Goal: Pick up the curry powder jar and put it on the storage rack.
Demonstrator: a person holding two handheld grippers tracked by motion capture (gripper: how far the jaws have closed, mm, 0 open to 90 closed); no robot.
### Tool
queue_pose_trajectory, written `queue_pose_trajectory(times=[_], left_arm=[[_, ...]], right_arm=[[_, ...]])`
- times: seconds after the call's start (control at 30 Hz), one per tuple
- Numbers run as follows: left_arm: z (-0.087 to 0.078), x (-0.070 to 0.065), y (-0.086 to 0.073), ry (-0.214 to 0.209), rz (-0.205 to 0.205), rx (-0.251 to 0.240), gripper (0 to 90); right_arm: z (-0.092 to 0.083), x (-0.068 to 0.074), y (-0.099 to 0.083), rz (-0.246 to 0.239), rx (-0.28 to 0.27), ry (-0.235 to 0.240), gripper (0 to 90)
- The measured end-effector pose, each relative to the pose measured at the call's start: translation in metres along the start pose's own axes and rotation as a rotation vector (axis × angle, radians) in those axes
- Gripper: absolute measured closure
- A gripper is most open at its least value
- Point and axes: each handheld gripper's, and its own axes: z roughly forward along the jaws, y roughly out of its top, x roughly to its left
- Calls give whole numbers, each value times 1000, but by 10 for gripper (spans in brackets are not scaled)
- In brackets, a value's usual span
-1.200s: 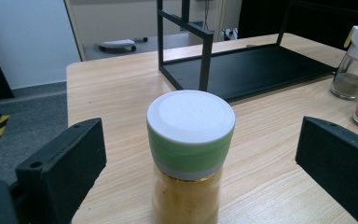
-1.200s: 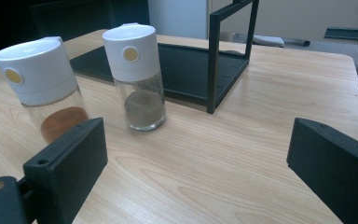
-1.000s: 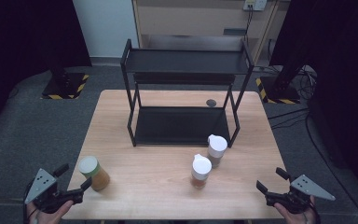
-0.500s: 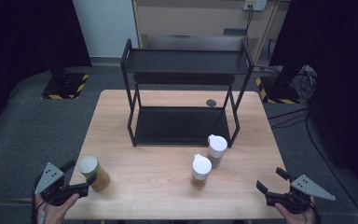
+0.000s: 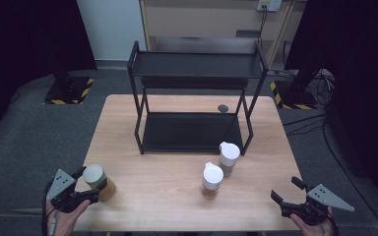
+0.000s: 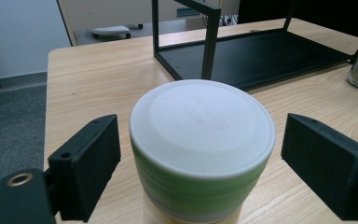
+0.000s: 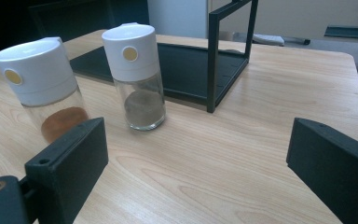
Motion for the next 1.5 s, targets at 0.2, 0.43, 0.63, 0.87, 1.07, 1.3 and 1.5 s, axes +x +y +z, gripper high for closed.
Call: queue_pose_trajectory(times=[0.2,0.43,0.63,0.87,1.07,1.3,1.5], left_arm=[[2,-2,-3,1,1,-14,191],[4,-4,-6,24,7,-22,291],[4,-8,-7,39,7,-26,315],[4,-12,-5,52,0,-23,316],[5,-13,-2,41,1,-15,317],[8,-18,9,17,27,-21,317],[15,-21,24,-13,31,-36,317]], right_arm=[[0,0,0,2,1,-1,61],[0,0,0,1,-3,-2,62],[0,0,0,2,0,-1,62],[0,0,0,5,0,-2,60],[1,0,0,8,3,-4,50],[1,1,0,7,4,-4,43],[2,0,0,13,7,-2,41]])
